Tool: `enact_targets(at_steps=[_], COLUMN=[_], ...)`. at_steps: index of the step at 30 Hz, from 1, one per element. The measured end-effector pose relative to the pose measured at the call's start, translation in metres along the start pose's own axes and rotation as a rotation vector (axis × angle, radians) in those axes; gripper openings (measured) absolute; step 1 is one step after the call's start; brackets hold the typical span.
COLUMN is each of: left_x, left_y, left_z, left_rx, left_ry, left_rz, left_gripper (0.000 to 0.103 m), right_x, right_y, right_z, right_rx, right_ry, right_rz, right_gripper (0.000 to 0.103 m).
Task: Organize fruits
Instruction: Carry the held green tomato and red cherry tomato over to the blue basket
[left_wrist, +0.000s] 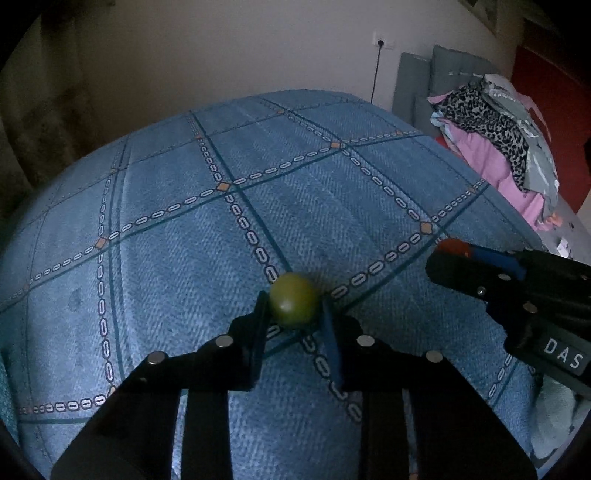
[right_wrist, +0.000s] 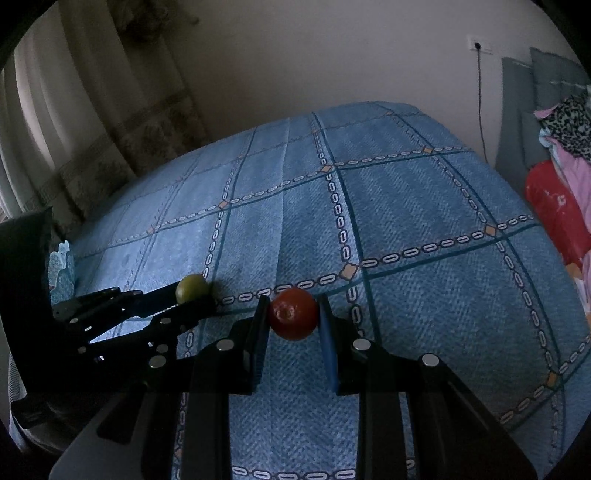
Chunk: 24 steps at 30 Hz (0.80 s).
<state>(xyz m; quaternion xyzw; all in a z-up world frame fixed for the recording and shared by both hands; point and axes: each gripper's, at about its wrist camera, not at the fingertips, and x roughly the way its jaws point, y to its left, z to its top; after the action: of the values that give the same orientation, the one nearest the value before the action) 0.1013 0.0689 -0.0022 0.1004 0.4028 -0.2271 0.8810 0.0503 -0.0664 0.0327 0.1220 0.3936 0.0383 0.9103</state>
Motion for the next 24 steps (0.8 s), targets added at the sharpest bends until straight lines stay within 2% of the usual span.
enact_targets(at_steps=[15, 24], left_x=[-0.059, -0.098], left_y=[0.008, 0.028], left_z=[-0.011, -0.028], left_rx=[-0.033, -0.105], left_ry=[-0.098, -0.143], left_rz=[0.078, 0.132], left_gripper=[0.028, 0.028], right_x=[-0.006, -0.018], right_y=[0.014, 0.037], right_z=[-0.003, -0.008], right_rx=[-0.034, -0.084], right_ry=[-0.017, -0.042], right_rz=[-0.005, 0.005], right_gripper=[0.026, 0.026])
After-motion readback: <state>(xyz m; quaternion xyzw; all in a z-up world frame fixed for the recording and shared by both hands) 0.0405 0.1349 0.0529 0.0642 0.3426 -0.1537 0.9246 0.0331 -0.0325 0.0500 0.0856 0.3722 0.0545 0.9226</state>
